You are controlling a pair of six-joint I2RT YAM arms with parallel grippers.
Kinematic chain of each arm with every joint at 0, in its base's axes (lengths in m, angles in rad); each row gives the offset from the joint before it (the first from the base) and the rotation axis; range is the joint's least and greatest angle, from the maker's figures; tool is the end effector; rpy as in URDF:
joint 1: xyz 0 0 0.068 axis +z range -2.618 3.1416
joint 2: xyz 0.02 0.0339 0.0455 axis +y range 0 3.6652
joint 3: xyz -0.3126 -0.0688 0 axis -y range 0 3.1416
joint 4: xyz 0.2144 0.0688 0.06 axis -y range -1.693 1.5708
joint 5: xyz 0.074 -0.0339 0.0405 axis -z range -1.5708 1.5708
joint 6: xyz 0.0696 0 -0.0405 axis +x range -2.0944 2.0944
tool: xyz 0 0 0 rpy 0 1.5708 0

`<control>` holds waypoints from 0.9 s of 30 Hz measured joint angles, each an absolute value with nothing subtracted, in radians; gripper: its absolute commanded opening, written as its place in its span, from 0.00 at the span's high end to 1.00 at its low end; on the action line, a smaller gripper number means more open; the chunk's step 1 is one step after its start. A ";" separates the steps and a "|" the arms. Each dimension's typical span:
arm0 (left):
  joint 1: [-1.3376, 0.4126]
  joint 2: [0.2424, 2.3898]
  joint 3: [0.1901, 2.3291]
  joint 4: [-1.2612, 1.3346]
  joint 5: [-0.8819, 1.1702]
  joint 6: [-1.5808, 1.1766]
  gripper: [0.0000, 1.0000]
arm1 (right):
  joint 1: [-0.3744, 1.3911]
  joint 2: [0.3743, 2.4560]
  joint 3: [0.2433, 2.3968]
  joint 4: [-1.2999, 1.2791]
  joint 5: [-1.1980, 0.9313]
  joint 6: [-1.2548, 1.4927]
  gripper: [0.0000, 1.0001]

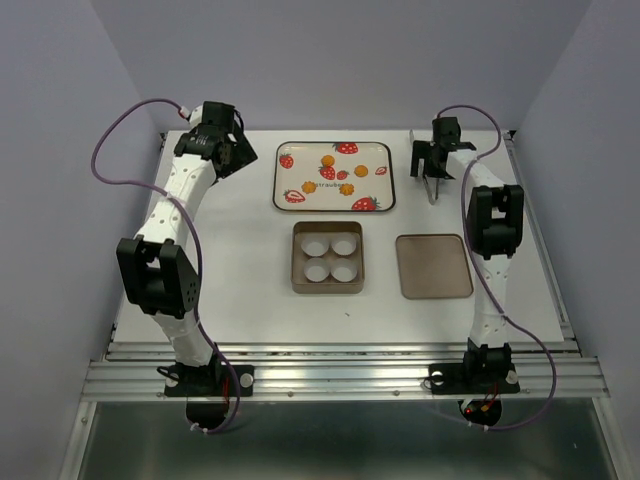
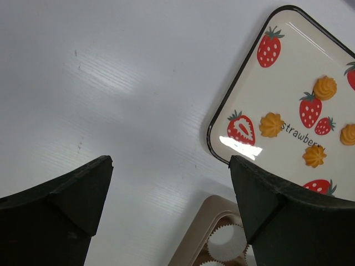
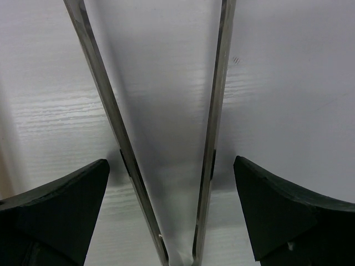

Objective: Pack the cookies

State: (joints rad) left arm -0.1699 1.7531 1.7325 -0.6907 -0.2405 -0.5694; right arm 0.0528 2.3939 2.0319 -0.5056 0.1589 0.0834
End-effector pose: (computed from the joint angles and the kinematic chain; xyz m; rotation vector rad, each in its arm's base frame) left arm 0.3966 -0.0512 0.3841 -0.5703 2.1872 -0.1194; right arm 0.5631 0.0187 0.1974 0.1080 2.4256 -0.1322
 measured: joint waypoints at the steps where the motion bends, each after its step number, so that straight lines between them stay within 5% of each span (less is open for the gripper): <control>1: -0.170 1.753 1.727 -0.688 -0.240 -0.569 0.01 | 0.054 2.401 2.032 -0.501 0.167 0.086 0.00; 9: -0.170 1.753 1.628 -0.653 -0.236 -0.568 0.01 | 0.060 2.417 2.026 -0.456 0.207 0.125 0.04; 27: -0.170 1.753 1.618 -0.638 -0.237 -0.566 0.01 | 0.061 2.403 1.966 -0.364 0.198 0.144 0.52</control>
State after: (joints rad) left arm -0.1699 1.7531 1.6180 -0.6384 -0.2367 -0.5655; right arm 0.0612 2.4035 1.9659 -0.3637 0.1982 0.1444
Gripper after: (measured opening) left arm 0.986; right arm 0.518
